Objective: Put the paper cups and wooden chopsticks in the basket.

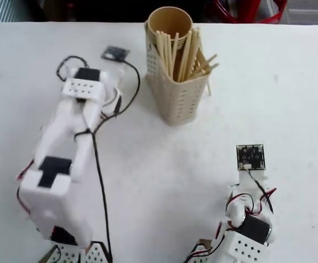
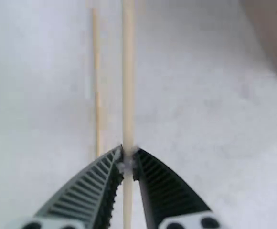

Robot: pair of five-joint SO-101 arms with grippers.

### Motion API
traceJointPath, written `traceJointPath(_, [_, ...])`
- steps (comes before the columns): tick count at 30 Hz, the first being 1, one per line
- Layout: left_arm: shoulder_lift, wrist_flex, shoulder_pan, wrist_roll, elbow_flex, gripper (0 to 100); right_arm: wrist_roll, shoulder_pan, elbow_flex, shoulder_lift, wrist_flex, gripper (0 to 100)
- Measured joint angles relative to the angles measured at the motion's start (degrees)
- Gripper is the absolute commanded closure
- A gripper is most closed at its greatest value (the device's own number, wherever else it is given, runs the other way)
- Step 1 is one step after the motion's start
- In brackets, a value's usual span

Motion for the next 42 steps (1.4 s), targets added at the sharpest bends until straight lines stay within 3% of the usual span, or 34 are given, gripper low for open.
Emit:
traceJointPath(7, [-28.48,0.0,4.4,0.09,-3.34,98,0.0,0.0,0.0,0.0,0.0,98.1])
traceJointPath(13, [-42.02,-14.59,15.74,0.09,-6.42,98,0.0,0.0,0.0,0.0,0.0,98.1])
traceJointPath(18, [-38.59,-31.38,22.86,0.0,-6.68,98,0.0,0.0,0.0,0.0,0.0,98.1])
traceJointPath(25, [-24.18,-46.07,26.2,0.0,-7.03,98,0.0,0.0,0.18,0.0,0.0,98.1])
traceJointPath(30, [-15.03,-47.38,26.2,0.0,-10.9,98,0.0,0.0,0.18,0.0,0.0,98.1])
traceJointPath(42, [-14.33,-44.75,26.2,0.0,-10.99,92,0.0,0.0,0.18,0.0,0.0,98.1])
